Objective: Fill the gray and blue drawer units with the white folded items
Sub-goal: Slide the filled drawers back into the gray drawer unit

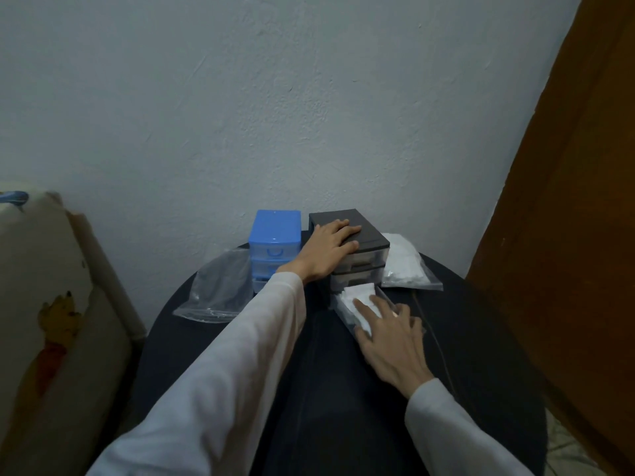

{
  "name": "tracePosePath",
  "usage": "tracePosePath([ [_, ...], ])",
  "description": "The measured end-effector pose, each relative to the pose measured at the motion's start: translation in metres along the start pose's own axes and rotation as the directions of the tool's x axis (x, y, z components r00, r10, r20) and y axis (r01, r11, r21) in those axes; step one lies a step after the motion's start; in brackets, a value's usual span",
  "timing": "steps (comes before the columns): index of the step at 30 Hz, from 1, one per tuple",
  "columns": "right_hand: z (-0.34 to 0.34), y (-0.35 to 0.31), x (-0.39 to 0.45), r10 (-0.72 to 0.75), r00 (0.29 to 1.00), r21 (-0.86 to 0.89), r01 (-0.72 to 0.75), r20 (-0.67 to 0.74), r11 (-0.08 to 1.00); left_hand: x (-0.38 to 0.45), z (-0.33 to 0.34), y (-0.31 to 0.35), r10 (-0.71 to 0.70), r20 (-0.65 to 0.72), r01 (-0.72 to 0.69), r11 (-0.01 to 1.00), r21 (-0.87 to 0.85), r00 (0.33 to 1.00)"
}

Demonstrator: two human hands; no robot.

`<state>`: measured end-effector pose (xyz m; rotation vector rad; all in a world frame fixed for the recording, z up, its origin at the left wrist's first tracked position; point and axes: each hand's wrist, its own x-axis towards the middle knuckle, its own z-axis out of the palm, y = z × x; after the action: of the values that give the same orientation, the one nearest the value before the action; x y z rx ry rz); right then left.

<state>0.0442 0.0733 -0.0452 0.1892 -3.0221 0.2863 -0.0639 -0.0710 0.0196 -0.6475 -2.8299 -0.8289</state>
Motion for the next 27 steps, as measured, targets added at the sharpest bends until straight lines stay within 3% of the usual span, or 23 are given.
tracePosePath([
  [5,0.003,-0.008,0.002,0.06,0.998,-0.018,-0.06,0.003,0.998,-0.001,0.0,0.002,-0.008,0.001,0.008,1.0,0.0,1.0],
  [10,0.005,-0.002,0.008,-0.012,1.0,-0.031,0.013,0.007,0.999,-0.002,0.0,0.004,-0.011,0.002,0.011,1.0,-0.012,1.0],
  [18,0.015,-0.027,0.02,0.048,0.999,0.001,-0.048,-0.013,0.999,-0.003,-0.001,0.004,-0.005,-0.005,0.005,1.0,-0.024,1.0],
  [21,0.012,-0.012,0.011,-0.036,0.998,0.009,0.037,-0.042,0.999,-0.002,0.0,0.003,-0.002,-0.011,0.002,0.999,-0.035,1.0],
  [24,0.002,0.008,-0.002,-0.222,0.97,0.009,0.224,-0.096,0.974,-0.001,0.0,0.002,0.0,-0.014,0.0,0.999,-0.036,1.0],
  [27,-0.003,0.021,-0.01,-0.35,0.937,-0.028,0.35,-0.002,0.936,-0.001,0.001,0.002,0.003,-0.016,-0.004,0.999,-0.034,1.0],
])
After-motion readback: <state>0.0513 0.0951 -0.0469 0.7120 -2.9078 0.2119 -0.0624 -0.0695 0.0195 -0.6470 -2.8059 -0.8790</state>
